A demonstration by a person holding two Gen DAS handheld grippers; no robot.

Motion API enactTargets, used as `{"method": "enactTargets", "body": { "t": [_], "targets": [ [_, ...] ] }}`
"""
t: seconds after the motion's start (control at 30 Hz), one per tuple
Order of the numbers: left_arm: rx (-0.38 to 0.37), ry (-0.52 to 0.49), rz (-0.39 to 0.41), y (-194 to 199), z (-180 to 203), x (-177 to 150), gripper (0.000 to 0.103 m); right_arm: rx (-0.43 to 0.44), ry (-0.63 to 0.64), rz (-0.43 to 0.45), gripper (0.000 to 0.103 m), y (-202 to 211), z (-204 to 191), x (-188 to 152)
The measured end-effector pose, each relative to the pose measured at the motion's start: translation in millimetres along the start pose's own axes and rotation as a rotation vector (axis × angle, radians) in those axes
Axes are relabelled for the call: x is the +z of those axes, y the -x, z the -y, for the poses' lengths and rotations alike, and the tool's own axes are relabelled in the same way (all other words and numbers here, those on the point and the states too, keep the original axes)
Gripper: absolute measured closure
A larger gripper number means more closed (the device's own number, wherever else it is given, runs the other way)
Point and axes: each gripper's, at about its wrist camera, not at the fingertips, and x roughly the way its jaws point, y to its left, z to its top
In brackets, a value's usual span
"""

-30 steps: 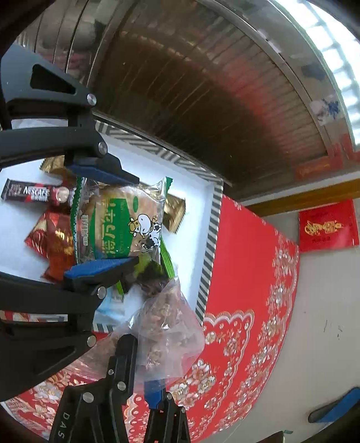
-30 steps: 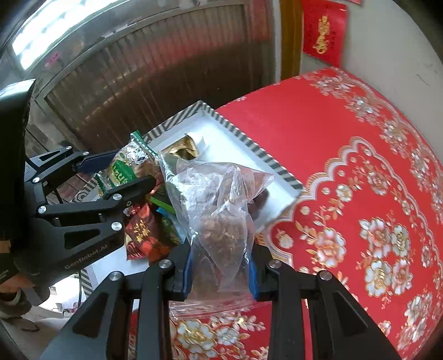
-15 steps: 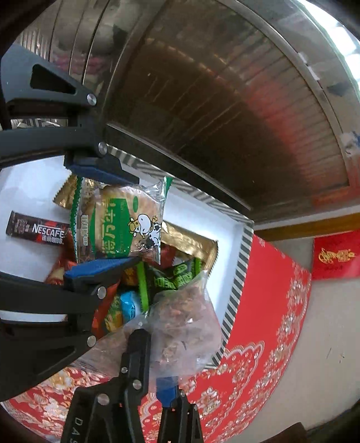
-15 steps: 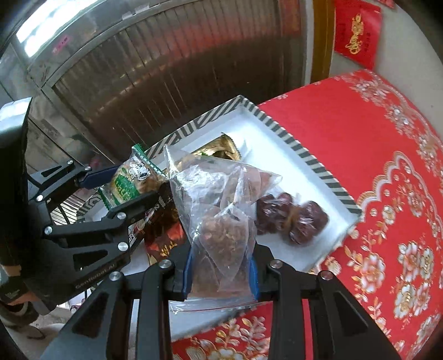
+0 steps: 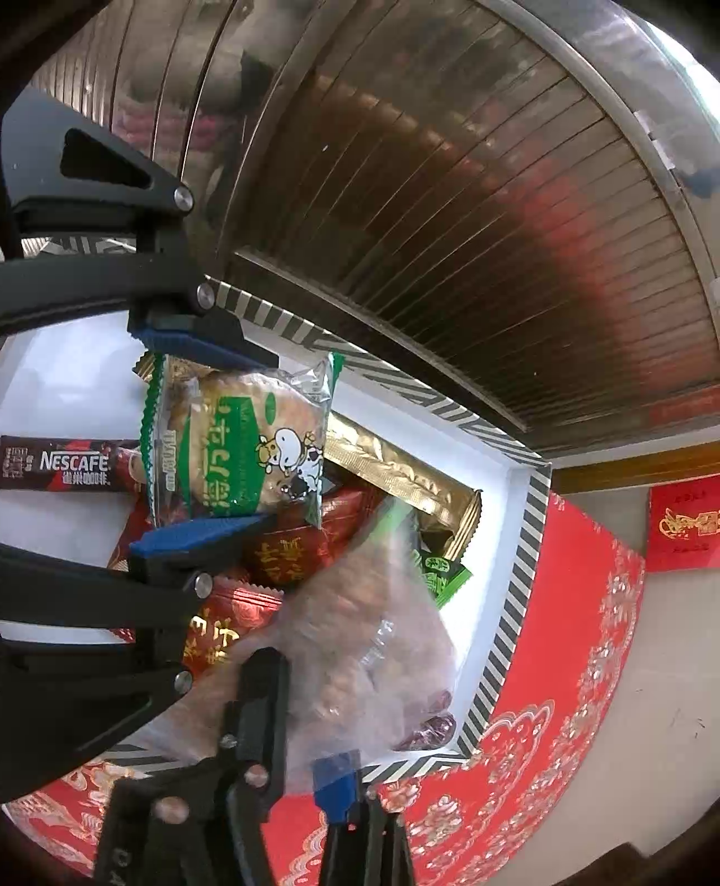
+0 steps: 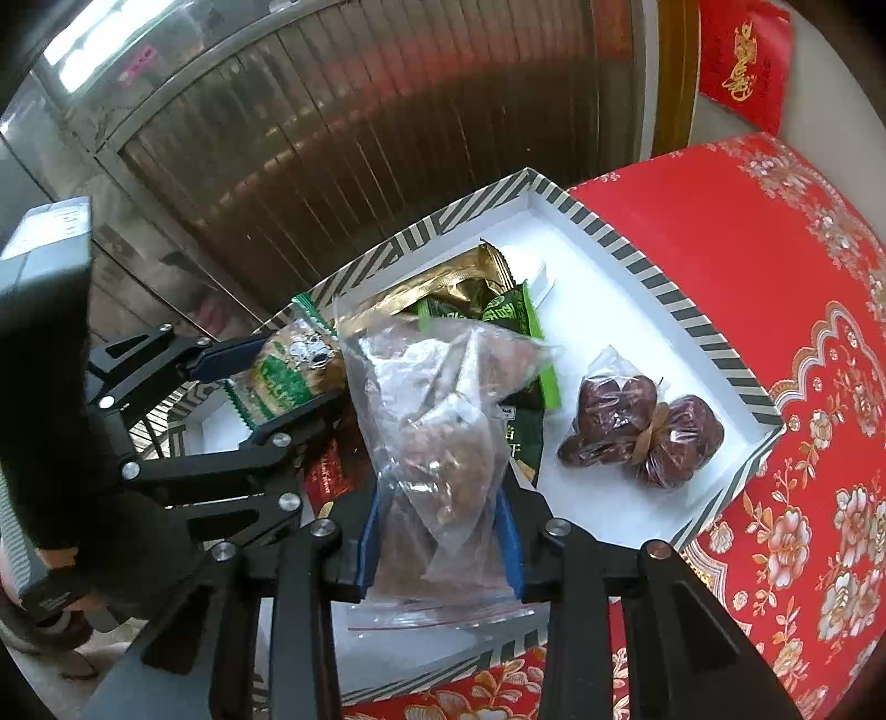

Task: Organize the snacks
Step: 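Open both tools to drop the cake packet and clear bag in the tray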

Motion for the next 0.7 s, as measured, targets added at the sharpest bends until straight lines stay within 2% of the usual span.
{"method": "enactTargets", "body": {
  "t": [0.1,0.17,0.23,0.3,0.37,0.4,0.5,0.7],
  "targets": [
    [0.002,0.022,0.002,1.0,-1.0,0.1,0.05,-0.009,0.0,0.022,0.055,9.5,1.2,-5.9],
    [0.002,0.036,0.011,4.8,-2.0,-0.1,0.043,-0.017,-0.001,0.055,0.04,18.4,1.3,-9.9],
    [0.008,0.043,0.033,10.1,-1.4,1.0,0.032,-0.027,0.0,0.087,0.039,28.2,1.8,-14.1],
    [0.015,0.058,0.065,19.9,-1.4,1.8,0.026,-0.047,-0.008,0.12,0.037,38.9,3.0,-18.8],
    [0.015,0.072,0.09,28.5,-0.8,2.6,0.02,-0.069,-0.023,0.148,0.024,46.7,6.5,-23.0],
    [0.015,0.078,0.104,33.0,-0.3,2.7,0.017,-0.082,-0.033,0.17,0.021,52.7,8.1,-26.0],
    [0.039,0.089,0.135,43.4,3.6,4.1,0.012,-0.129,-0.067,0.232,0.021,65.0,13.2,-31.6],
    [0.037,0.148,0.124,47.6,7.0,3.3,0.009,-0.197,-0.087,0.245,0.019,63.7,17.1,-36.3]
  ]
}}
